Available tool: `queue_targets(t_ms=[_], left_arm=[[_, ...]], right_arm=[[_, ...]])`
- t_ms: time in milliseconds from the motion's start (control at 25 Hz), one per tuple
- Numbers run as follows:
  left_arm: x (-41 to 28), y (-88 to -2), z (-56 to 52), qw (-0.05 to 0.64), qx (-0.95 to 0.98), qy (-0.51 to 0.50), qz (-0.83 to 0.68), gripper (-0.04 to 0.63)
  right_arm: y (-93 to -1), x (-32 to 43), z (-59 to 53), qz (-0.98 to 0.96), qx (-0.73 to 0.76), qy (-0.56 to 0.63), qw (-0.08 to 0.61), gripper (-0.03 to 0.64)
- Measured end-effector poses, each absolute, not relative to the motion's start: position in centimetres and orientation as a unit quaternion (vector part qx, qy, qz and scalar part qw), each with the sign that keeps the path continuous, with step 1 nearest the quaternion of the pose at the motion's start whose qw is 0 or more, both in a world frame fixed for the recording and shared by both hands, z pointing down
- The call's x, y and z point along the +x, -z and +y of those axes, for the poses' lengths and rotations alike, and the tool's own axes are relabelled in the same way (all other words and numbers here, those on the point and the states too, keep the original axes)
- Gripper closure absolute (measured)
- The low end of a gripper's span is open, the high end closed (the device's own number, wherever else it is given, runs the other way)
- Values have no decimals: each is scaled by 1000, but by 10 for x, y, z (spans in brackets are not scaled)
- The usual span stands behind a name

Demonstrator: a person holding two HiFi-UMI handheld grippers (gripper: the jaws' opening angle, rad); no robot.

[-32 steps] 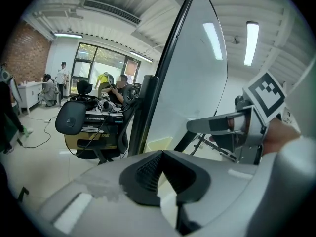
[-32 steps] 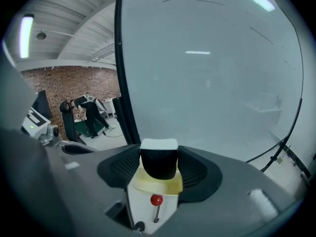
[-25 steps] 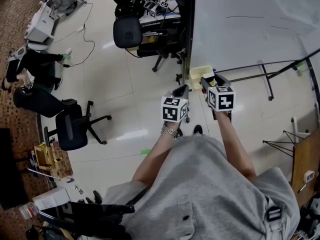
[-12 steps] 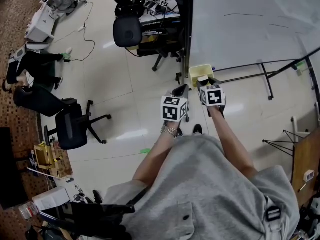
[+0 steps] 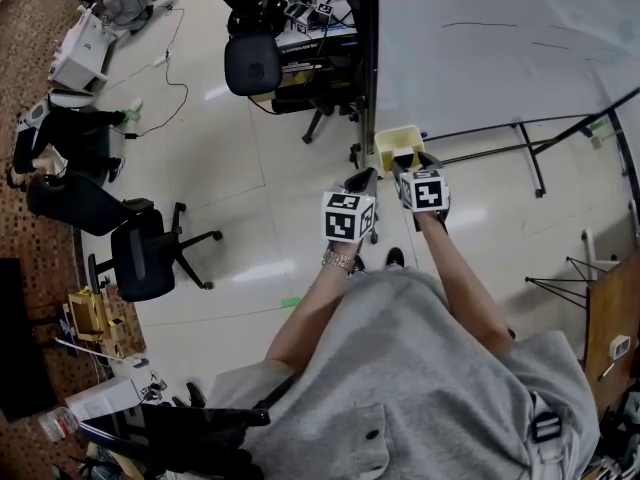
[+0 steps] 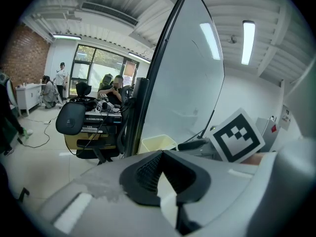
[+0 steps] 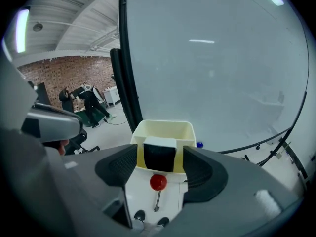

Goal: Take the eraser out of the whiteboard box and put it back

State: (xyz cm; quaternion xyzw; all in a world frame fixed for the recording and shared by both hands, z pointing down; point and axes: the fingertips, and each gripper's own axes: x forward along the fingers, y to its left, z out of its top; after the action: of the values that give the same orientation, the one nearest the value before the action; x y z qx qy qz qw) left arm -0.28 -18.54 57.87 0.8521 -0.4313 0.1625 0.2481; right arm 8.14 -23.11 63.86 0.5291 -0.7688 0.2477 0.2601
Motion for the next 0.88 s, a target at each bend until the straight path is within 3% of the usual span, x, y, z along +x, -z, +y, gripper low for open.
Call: queue_targets(t_ms=[320,440,520,880], left_arm=[[-1,-581,-181,251,853,-164,-427,592],[1,-583,-179,254,853,-165,-424,592],[2,-584,-177,255,854,-165,-422,592],[-2,-583,-169,254,859,-166,-412,592]], right_arm=[[-622,102,-221,-752,572,-239,226,329],[-610,112,-220,-747,591,-227,204,461],[-604,116,-218,-745,599,-222,192,612],[-600,107,-199,-738,603,-225,201,612]])
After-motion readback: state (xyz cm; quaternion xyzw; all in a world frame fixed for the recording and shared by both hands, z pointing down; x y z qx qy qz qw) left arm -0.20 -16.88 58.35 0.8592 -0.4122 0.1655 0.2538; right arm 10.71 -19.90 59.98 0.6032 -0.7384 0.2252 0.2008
